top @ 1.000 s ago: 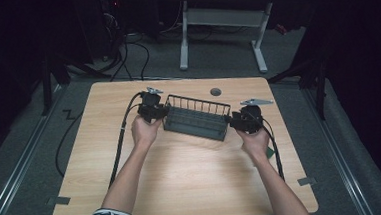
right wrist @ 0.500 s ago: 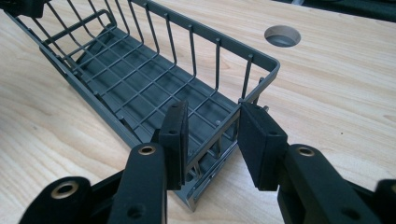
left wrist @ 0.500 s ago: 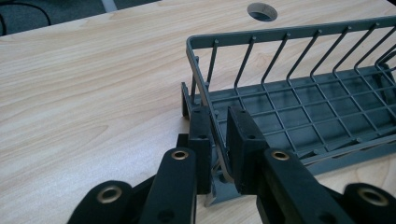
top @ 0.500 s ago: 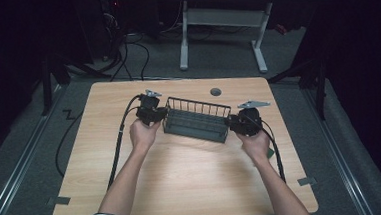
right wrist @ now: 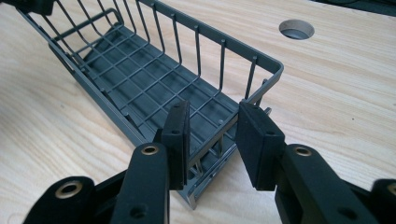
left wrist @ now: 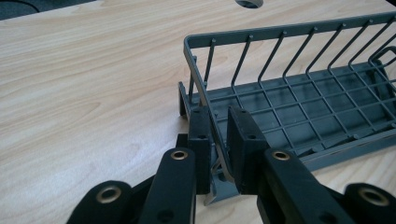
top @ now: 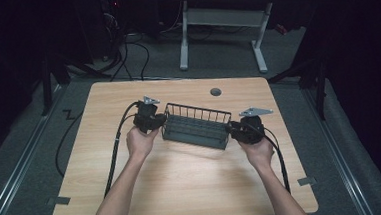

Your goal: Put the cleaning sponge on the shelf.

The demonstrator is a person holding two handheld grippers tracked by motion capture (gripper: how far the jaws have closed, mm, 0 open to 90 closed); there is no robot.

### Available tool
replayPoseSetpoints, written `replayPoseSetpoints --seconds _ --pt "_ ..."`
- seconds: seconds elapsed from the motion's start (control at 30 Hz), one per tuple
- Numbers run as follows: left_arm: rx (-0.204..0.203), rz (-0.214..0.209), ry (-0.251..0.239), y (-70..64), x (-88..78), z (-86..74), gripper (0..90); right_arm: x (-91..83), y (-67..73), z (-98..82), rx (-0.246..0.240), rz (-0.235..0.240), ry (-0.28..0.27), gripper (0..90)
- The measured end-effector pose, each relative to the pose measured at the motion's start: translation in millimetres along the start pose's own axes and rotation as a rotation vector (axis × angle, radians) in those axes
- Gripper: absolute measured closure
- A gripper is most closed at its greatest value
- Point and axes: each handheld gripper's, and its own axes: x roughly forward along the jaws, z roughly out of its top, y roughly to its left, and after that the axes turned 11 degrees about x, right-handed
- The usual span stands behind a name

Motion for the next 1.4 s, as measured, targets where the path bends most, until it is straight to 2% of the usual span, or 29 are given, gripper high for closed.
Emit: replayPoseSetpoints --seconds 0.03,0.13,0.27,0.43,0.67,0.77,0.93,1.13,1.3,1.4 --pt "-0.002 -0.007 0.0 -0.9 -3.4 -2.9 79.9 -2.9 2.0 -3.4 -0.009 0.011 -0.004 65.6" --pt "-0.008 -0.014 -0.007 -3.6 -7.3 -7.2 79.9 -6.9 1.8 -7.8 0.007 0.036 -0.004 65.4" --pt "-0.002 -0.011 -0.003 -7.0 -11.2 -10.0 79.8 -10.3 6.2 -10.3 -0.014 0.025 0.002 65.5" --pt "-0.012 -0.015 -0.018 -14.1 -20.3 -19.2 79.8 -18.8 7.5 -20.3 -0.005 0.061 -0.008 65.4" --pt "-0.018 -0.024 -0.026 -19.0 -31.1 -28.7 80.0 -29.1 14.3 -29.6 -0.017 0.075 -0.013 65.0" --pt "-0.03 -0.034 -0.028 -17.2 -30.0 -28.0 79.9 -28.9 14.0 -28.3 -0.019 0.073 -0.006 65.0" --pt "-0.039 -0.033 -0.033 -14.7 -25.6 -24.8 79.7 -24.2 10.0 -26.0 0.011 0.079 -0.01 64.7" --pt "-0.029 -0.021 -0.031 -13.6 -22.0 -21.1 79.6 -20.1 7.7 -23.4 0.019 0.073 -0.013 64.7" --pt "-0.033 -0.017 -0.032 -12.6 -20.1 -19.7 79.6 -17.9 7.8 -20.5 0.007 0.059 -0.006 64.3" --pt "-0.021 -0.019 -0.032 -12.5 -19.9 -19.9 78.4 -17.5 7.6 -20.3 0.002 0.059 -0.006 63.2"
